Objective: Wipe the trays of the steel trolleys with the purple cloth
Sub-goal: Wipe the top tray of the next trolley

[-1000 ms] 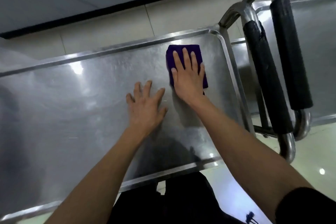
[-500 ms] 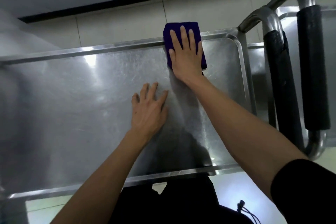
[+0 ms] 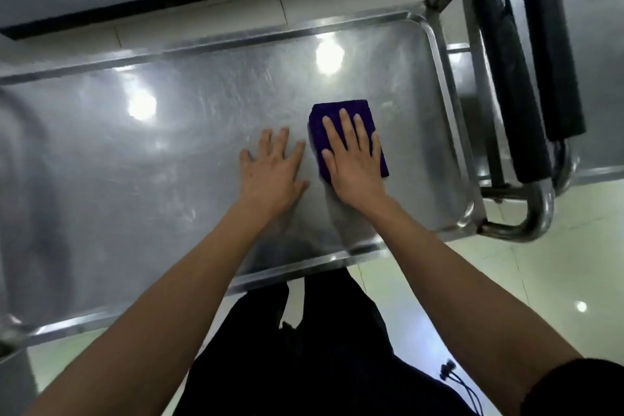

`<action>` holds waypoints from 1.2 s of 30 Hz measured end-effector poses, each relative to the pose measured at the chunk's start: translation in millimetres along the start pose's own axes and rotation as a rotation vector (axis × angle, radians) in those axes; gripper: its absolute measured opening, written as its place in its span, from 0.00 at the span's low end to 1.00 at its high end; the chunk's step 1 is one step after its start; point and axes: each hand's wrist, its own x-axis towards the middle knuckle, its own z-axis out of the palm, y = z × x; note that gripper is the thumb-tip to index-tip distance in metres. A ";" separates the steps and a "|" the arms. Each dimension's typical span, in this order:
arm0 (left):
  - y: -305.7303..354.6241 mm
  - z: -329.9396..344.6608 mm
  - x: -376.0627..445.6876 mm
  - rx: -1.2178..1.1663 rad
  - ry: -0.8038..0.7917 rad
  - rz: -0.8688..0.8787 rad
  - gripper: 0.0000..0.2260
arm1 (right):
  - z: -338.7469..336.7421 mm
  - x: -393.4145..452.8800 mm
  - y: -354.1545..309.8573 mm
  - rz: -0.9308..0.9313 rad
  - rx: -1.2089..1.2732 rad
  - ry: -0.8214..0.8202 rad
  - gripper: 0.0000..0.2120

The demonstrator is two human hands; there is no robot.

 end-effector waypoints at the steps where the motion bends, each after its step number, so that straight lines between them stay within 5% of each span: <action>1: -0.6 1.9 -1.4 0.002 -0.011 0.002 0.34 | 5.2 -15.3 -0.4 0.006 0.000 0.001 0.27; 15: -13.0 7.4 -7.5 0.055 -0.035 0.088 0.39 | 50.6 -175.2 -19.2 0.162 -0.036 0.025 0.26; 23: -27.3 13.5 -5.1 0.017 0.062 0.127 0.41 | 44.3 -150.1 -29.0 0.204 -0.056 0.005 0.27; 29: -47.1 5.7 -3.0 0.000 0.165 0.216 0.24 | 33.9 -95.7 -26.8 0.160 -0.017 -0.007 0.28; 36: -53.3 12.6 -3.0 -0.077 0.140 0.084 0.34 | 16.0 -0.8 -28.4 0.026 -0.007 0.006 0.28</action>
